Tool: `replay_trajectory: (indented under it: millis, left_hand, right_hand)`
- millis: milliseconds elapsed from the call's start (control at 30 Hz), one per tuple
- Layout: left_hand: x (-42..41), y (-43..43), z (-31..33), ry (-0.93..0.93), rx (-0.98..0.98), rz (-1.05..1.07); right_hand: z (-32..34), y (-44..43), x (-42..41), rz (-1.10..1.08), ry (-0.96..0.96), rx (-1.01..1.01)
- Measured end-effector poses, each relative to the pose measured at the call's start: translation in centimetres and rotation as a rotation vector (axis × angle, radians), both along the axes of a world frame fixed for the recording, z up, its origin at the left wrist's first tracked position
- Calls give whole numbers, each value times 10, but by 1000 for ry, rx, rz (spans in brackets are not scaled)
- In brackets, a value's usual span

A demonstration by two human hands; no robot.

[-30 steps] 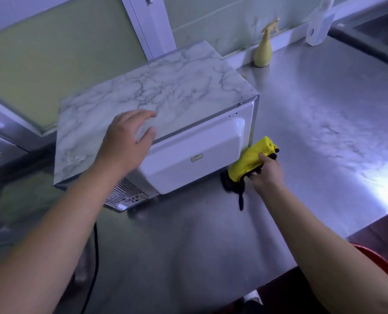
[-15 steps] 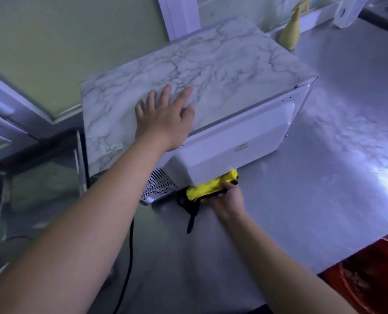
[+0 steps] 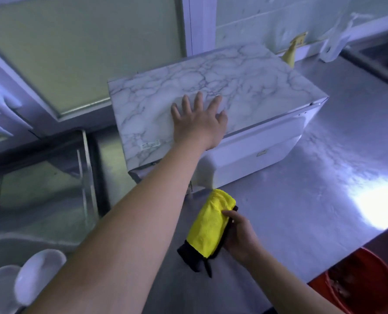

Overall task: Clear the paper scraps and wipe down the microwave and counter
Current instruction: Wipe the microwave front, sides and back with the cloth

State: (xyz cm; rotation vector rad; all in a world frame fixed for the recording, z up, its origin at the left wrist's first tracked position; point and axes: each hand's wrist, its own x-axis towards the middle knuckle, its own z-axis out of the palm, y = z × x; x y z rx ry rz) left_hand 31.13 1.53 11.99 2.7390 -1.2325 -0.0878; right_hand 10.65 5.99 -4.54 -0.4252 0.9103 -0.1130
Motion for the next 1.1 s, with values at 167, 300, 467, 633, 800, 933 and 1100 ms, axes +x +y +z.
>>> replay_trajectory:
  millis: [167,300,467,633,800,933,1100]
  left_hand:
    - [1,1,-1,10,-27,-13]
    - [0,1,1,7,-12,-3]
    - [1,1,1,-7,-3,29]
    - [-1,-7,10,82,0,131]
    - [-21,-44,16,70,-55,337]
    - [-48,-85,6,72,45,415]
    - [-63,-110,5,-32,38,519]
  right_hand:
    - [33,-56,-81,-228,-51,-3]
    - [53,-101,-125,-351,-145,-16]
    - [70,-154,-129,-294,-213,-51]
    - [81,-217,-111,-154,-42,-229]
    - [70,-279,-86,-270,50,-543]
    - [102,-318,-59,-270,-111,-876]
    - [140,-328,-23,-169,-461,-1342]
